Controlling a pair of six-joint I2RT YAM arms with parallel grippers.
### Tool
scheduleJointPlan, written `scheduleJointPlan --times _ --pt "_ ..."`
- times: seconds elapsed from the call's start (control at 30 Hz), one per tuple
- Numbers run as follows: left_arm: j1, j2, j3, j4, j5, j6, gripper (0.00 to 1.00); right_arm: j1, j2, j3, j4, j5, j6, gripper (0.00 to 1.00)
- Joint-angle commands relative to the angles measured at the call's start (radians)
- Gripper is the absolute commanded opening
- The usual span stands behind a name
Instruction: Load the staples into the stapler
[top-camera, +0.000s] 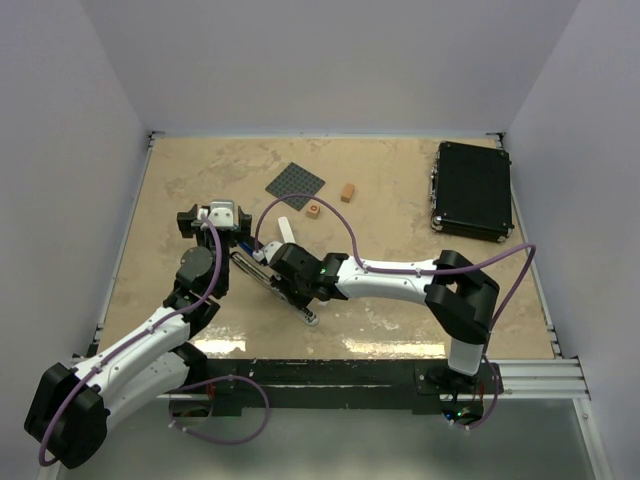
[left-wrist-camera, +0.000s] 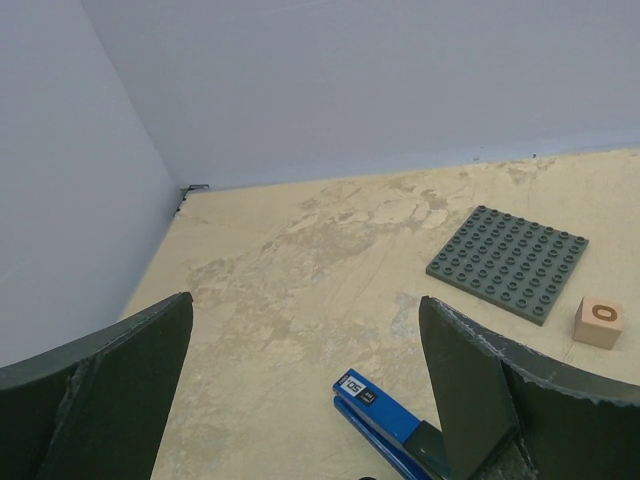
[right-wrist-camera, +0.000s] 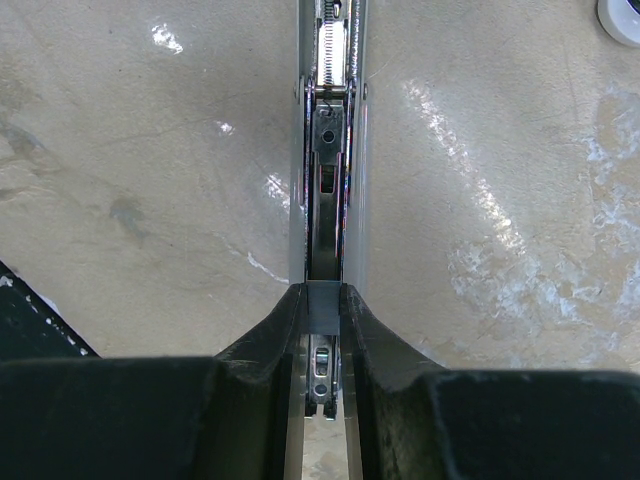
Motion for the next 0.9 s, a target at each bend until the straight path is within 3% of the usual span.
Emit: scheduleJointPlan --times 0.0,0.57,0.7,0.87 --pt "0.005 -0.007 0.016 0.039 0.011 -0.028 1.00 0.006 0.008 -0.005 0.027 0.009 0.000 0.10" --pt "0.005 -0.008 0.014 0.039 0.017 -0.031 1.00 0.008 -0.004 -0.042 0.053 0.005 0.005 0.11" --pt "0.003 -0.008 0.016 0.038 0.018 -0.034 1.00 0.006 -0.004 -0.036 0.048 0.002 0.008 0.17" --pt "0.005 -0.010 0.014 0.038 0.023 -0.034 1.00 0.006 -0.009 -0.005 0.024 -0.012 0.016 0.32"
